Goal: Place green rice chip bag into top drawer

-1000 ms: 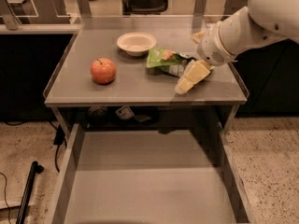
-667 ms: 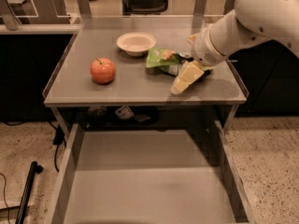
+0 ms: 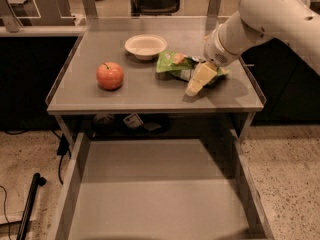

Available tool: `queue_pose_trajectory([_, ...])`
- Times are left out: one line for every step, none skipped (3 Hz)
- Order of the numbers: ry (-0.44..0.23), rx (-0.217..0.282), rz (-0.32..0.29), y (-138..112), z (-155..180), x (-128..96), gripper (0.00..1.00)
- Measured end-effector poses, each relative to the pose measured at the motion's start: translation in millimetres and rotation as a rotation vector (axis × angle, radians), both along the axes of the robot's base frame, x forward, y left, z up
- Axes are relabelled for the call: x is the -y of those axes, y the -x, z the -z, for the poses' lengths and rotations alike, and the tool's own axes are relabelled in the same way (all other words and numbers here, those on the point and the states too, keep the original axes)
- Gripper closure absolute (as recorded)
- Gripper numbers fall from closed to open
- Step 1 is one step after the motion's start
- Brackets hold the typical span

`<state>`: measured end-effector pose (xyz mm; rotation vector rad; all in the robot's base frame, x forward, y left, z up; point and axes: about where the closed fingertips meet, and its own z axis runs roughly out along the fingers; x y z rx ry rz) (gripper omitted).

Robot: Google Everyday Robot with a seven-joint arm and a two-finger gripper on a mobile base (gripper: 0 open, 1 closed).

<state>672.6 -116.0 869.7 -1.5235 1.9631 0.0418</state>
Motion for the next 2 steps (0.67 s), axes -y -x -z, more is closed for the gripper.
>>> queue_pose_trajectory([0.016,-0.027,0.02,-11.2,7.3,3.1,0.0])
queue_pose_trajectory([0.017,-0.029,0.022,-11.9,7.7,3.3,0.17])
